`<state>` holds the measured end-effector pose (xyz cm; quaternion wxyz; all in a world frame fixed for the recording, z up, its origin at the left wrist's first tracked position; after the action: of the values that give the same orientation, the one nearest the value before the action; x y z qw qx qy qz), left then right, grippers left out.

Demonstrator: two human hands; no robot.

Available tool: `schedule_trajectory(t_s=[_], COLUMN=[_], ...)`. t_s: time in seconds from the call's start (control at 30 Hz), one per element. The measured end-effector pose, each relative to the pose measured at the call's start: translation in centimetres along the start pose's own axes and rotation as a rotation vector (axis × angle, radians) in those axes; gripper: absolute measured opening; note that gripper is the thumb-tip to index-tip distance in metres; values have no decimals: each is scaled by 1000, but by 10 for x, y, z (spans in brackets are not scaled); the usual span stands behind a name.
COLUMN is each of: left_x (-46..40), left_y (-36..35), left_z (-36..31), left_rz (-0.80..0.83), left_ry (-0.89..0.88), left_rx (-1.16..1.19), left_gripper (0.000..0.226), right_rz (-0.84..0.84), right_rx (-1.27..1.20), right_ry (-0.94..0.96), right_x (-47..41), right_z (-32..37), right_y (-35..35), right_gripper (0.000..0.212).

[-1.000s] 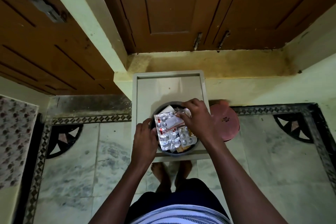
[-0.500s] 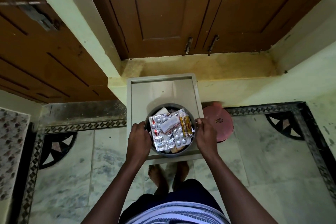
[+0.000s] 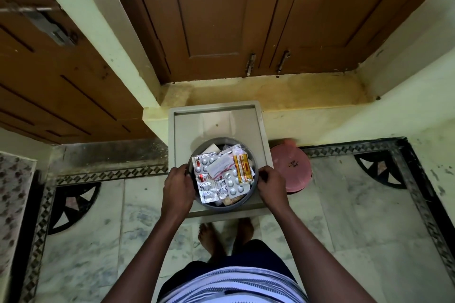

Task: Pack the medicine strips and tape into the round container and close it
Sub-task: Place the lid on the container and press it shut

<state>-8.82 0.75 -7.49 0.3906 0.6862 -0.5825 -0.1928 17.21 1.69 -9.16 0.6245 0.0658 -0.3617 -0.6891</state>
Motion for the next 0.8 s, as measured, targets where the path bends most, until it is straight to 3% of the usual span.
schedule_trajectory(t_s=[0.17, 0.4, 0.6, 0.8], left_x=[3, 0, -3, -3], left_y=[4, 20, 18, 6], left_z=[-4, 1, 12, 6], left_rz=[-30, -100, -82, -29], left_ry=[-16, -9, 45, 83], left_rx=[29, 9, -30, -22], left_gripper=[28, 32, 30, 24], right_rz=[-39, -254, -524, -626], right_rx=[23, -77, 56, 342], right_ry=[-48, -16, 268, 598], right_x=[0, 3, 15, 17], right_z=[8, 24, 67, 78], right_y=[2, 31, 62, 44], right_gripper=[7, 15, 14, 18])
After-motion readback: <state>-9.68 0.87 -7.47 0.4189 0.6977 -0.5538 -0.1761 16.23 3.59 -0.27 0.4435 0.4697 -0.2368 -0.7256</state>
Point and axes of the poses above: each hand's wrist, its own x-axis away from the middle knuckle, its own y-axis out of the back of the hand, z = x × y, the point moved 2 cm from there along -x, towards the middle knuckle, and after that the axes turned 1 degree about -x, right-handed, at the moved point
